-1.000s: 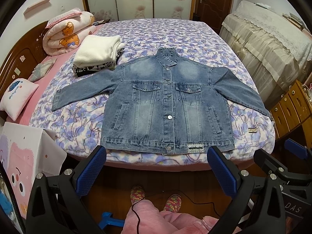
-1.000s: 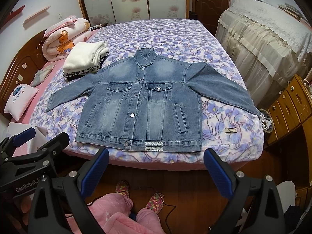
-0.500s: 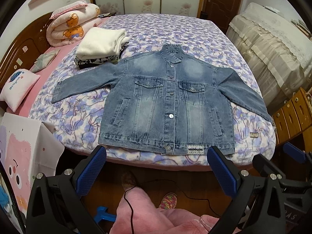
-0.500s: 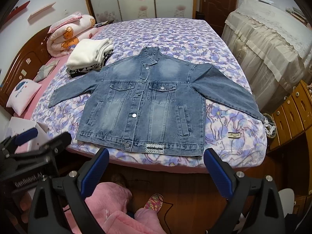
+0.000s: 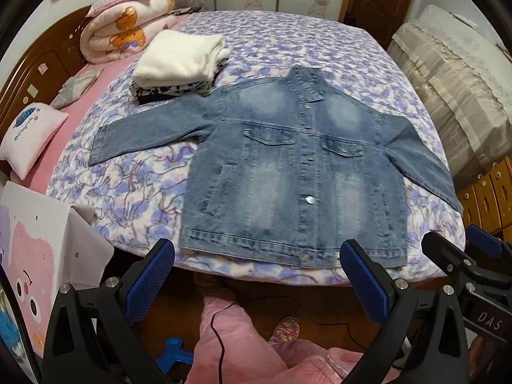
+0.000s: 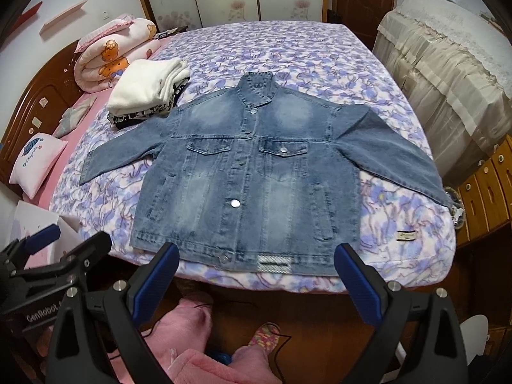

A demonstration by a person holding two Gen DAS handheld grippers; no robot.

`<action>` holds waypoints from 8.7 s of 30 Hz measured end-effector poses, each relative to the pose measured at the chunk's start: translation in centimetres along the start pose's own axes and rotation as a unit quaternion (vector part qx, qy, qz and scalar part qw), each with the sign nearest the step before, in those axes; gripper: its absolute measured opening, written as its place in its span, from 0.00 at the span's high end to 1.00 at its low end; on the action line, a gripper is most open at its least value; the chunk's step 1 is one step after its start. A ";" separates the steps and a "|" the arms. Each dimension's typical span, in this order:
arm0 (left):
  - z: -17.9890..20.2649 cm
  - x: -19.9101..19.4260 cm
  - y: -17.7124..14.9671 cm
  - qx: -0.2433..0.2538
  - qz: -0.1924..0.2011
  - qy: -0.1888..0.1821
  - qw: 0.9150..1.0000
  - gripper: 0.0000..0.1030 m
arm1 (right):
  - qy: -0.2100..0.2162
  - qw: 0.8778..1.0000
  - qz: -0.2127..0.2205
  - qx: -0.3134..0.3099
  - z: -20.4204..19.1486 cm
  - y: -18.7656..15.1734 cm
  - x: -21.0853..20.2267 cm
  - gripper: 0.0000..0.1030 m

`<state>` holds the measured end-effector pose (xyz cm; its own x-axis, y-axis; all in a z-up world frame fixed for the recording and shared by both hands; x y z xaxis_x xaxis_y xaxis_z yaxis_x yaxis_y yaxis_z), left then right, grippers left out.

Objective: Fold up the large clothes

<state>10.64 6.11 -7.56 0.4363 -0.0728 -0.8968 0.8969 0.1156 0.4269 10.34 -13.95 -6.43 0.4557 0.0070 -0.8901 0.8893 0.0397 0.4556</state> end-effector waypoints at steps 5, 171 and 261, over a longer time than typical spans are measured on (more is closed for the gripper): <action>-5.5 2.5 2.9 -0.019 -0.034 -0.001 0.999 0.01 | 0.004 0.999 -0.033 -0.006 -4.4 2.4 2.9 0.05; -20.5 34.8 15.9 -0.066 -0.137 -0.023 0.988 0.16 | 0.087 0.883 -0.164 0.431 5.7 8.4 35.6 0.76; -16.6 31.3 17.8 -0.011 -0.107 -0.115 0.988 0.62 | -0.156 0.963 -0.057 0.211 3.1 15.4 31.4 0.76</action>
<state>39.08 22.35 -29.98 0.2446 -0.3213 -0.9148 0.9695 0.0937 0.2263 38.45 -16.21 -27.36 0.2847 -0.2774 -0.9176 0.8405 -0.3881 0.3781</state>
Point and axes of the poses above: each gripper's, at about its wrist camera, not at the fingertips, and x roughly the way its jaws point, z to its right, y to its top, the point moved 5 cm from there along x, roughly the way its jaws point, and after that the axes turned 5 degrees about -y, right-handed, at the moved point
